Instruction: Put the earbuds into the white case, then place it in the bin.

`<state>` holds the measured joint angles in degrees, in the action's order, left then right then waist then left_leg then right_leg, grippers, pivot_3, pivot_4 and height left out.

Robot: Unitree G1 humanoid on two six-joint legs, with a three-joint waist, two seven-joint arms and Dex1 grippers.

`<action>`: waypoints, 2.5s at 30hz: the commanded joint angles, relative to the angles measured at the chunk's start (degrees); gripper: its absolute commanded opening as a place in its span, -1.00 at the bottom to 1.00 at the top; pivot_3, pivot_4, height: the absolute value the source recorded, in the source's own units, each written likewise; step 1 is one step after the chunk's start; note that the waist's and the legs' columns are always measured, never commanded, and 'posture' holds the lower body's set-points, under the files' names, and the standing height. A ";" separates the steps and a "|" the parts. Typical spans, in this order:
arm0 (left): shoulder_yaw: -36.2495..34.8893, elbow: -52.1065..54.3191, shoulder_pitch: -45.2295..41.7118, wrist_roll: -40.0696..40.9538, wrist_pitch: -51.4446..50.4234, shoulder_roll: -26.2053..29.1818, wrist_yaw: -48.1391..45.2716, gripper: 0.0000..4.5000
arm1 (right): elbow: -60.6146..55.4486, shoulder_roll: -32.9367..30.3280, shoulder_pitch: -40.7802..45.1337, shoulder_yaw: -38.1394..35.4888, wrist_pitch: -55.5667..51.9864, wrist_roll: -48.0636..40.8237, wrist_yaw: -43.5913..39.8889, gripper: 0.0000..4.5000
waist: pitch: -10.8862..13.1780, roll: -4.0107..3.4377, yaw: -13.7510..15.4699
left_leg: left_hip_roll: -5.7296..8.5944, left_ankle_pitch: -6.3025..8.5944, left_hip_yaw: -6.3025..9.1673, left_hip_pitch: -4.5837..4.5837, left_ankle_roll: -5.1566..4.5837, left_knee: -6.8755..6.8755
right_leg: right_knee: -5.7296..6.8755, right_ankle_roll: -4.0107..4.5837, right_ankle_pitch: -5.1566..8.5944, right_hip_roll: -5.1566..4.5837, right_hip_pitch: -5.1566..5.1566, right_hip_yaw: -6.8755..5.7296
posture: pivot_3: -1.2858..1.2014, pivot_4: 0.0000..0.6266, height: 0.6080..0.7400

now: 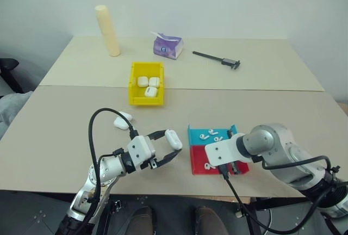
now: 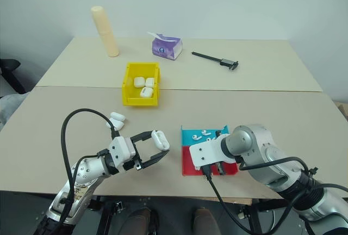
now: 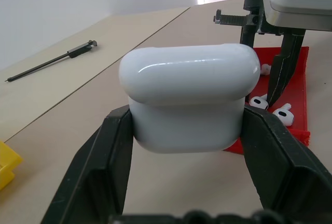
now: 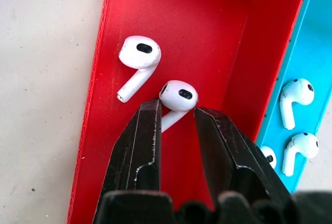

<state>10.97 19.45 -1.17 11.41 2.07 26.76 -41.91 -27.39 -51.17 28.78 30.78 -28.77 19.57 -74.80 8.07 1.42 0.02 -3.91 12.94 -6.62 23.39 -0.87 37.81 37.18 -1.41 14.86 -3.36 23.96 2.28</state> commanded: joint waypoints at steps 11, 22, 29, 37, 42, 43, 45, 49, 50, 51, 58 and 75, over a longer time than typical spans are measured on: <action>-0.49 2.04 0.00 0.27 0.36 -0.06 0.03 0.24 | -1.85 0.80 0.31 -1.45 -5.21 -2.51 -2.34 -0.39 | 0.00 0.00 0.00 | 0.00 0.00 0.00 0.00 0.00 0.00 | 0.00 0.00 0.00 0.00 0.00 0.00 | 0.03 -0.52 1.00; -0.34 1.74 0.03 -0.27 0.58 -0.30 0.21 0.24 | -1.99 0.64 0.50 -0.76 -6.23 -2.16 -1.57 -0.14 | -0.03 0.00 0.00 | 0.00 0.00 0.01 0.00 0.00 0.00 | 0.00 0.00 0.00 0.00 -0.01 -0.01 | 0.03 -0.52 1.00; -0.11 0.85 -0.21 -1.37 1.50 -0.48 0.34 0.24 | -3.37 1.90 1.83 -0.85 -11.27 -3.63 -1.70 -0.14 | -0.03 0.00 -0.01 | 0.00 0.00 0.02 0.01 0.00 0.00 | 0.00 0.00 0.00 0.00 0.01 0.00 | 0.03 -0.52 1.00; -0.23 0.54 0.06 -2.52 1.83 -0.85 0.69 0.24 | -2.59 3.37 3.25 0.33 -14.45 -3.50 -0.74 -0.14 | -0.03 0.00 -0.01 | 0.00 0.00 0.02 0.03 0.00 0.00 | 0.00 0.00 0.00 0.00 0.03 0.00 | 0.03 -0.52 1.00; -0.32 0.67 0.21 -2.67 1.82 -0.79 0.73 0.24 | -2.67 3.09 3.59 0.81 -14.79 -4.04 -1.22 -0.14 | -0.03 0.00 -0.01 | 0.00 0.00 0.01 0.03 0.00 0.00 | 0.00 0.00 0.00 0.00 0.02 0.00 | 0.03 -0.52 1.00; -0.34 0.70 0.24 -2.71 1.85 -0.77 0.73 0.24 | -2.78 2.98 3.58 0.90 -14.95 -4.08 -1.27 -0.14 | -0.03 0.00 -0.02 | 0.00 0.00 0.02 0.03 0.00 0.00 | 0.00 0.00 0.00 0.00 0.02 0.00 | 0.03 -0.52 1.00; -0.39 0.76 0.28 -2.77 1.81 -0.79 0.78 0.24 | -3.02 2.74 3.47 1.11 -14.87 -4.18 -1.41 -0.14 | -0.02 0.00 -0.02 | 0.00 0.00 0.02 0.03 0.00 0.00 | 0.00 0.00 0.00 0.00 0.03 0.00 | 0.03 -0.52 1.00; -0.35 0.60 0.27 -2.85 2.01 -0.87 0.78 0.24 | -3.10 4.06 4.07 1.23 -17.66 -4.46 -0.49 -0.14 | -0.03 0.00 -0.04 | 0.00 0.00 0.02 0.03 0.00 0.00 | 0.00 0.00 0.00 0.00 0.03 0.00 | 0.03 -0.52 1.00; -0.32 0.55 0.25 -2.89 2.02 -0.91 0.80 0.24 | -3.08 4.35 4.35 1.39 -18.32 -4.30 -0.12 -0.14 | -0.03 0.00 -0.07 | 0.00 0.00 0.02 0.02 0.00 0.00 | 0.00 0.00 0.00 0.00 0.02 0.00 | 0.03 -0.52 1.00; -0.28 0.49 0.25 -2.93 2.03 -0.92 0.78 0.24 | -3.07 4.48 4.57 1.56 -18.62 -4.29 0.06 -0.14 | -0.03 0.00 -0.11 | -0.01 0.00 0.02 0.02 0.00 0.00 | 0.01 0.00 0.00 0.00 0.03 0.00 | 0.03 -0.52 1.00; -0.23 0.26 0.29 -3.28 2.32 -0.78 0.66 0.24 | -2.58 3.43 4.53 2.95 -18.88 -3.67 1.12 -0.14 | -0.03 0.00 -0.15 | 0.00 0.00 0.02 0.07 0.00 0.00 | 0.00 0.00 0.00 -0.01 0.06 -0.01 | 0.03 -0.52 1.00; -0.03 0.08 0.30 -3.48 2.41 -0.92 0.59 0.24 | -3.45 1.05 4.21 3.10 -18.71 -4.53 0.82 -0.14 | -0.03 0.00 -0.16 | 0.00 0.00 0.03 0.06 0.00 0.00 | 0.01 0.00 0.00 -0.01 0.06 -0.01 | 0.03 -0.52 1.00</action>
<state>11.02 18.86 -0.95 7.92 2.81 26.10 -41.52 -29.37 -49.40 32.77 33.97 -47.90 15.51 -73.97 8.04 1.42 -0.15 -3.91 12.95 -6.59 23.45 -0.87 37.81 37.19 -1.41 14.86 -3.36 24.02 2.27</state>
